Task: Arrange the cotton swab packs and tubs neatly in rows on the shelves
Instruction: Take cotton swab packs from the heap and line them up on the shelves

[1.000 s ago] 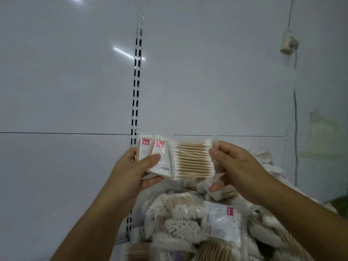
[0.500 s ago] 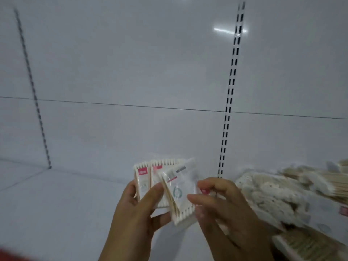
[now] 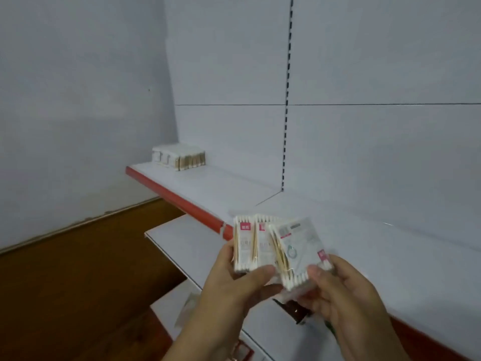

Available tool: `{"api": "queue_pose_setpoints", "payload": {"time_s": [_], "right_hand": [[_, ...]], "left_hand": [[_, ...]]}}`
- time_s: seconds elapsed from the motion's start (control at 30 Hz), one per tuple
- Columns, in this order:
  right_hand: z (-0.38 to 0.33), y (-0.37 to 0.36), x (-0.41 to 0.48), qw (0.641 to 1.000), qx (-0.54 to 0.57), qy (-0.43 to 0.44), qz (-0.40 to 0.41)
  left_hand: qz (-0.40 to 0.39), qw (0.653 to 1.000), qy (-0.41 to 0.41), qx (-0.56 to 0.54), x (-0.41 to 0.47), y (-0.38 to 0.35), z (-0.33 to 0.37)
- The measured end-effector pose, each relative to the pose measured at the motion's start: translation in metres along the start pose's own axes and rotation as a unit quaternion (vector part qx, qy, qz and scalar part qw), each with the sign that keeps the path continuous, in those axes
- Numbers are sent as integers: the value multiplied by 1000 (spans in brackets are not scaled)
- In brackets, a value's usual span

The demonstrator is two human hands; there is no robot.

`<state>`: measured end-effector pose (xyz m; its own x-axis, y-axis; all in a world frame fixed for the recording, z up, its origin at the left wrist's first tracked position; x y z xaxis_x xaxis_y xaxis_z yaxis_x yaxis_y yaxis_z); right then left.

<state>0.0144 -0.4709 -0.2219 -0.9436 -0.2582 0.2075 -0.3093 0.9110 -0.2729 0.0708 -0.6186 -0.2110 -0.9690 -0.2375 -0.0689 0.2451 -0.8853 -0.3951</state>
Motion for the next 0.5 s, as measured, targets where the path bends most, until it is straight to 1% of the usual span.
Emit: {"api": "queue_pose_setpoints", "payload": {"time_s": [0.2,0.33,0.5], "right_hand": [[61,-131,32,999,10,-13,-41],[89,-194,75,998,26,-39,-37],[129,-269,146,996,58,-45,-50]], "left_hand": [[92,995,14,-25,25,141,37],[91,995,12,-36,60,212,64],[107,994,-9,-5,126,288,101]]}}
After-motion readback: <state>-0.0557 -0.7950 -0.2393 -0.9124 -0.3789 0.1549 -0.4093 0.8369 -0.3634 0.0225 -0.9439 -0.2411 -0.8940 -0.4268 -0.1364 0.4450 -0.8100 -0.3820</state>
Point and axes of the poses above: each hand's wrist, its own x-axis towards the middle knuckle, its own y-axis out of the back of the hand, z = x × y, the point moved 3 cm from there along x, towards the middle knuckle, and after that the axes turned 7 degrees about y, right-handed, at the moved point
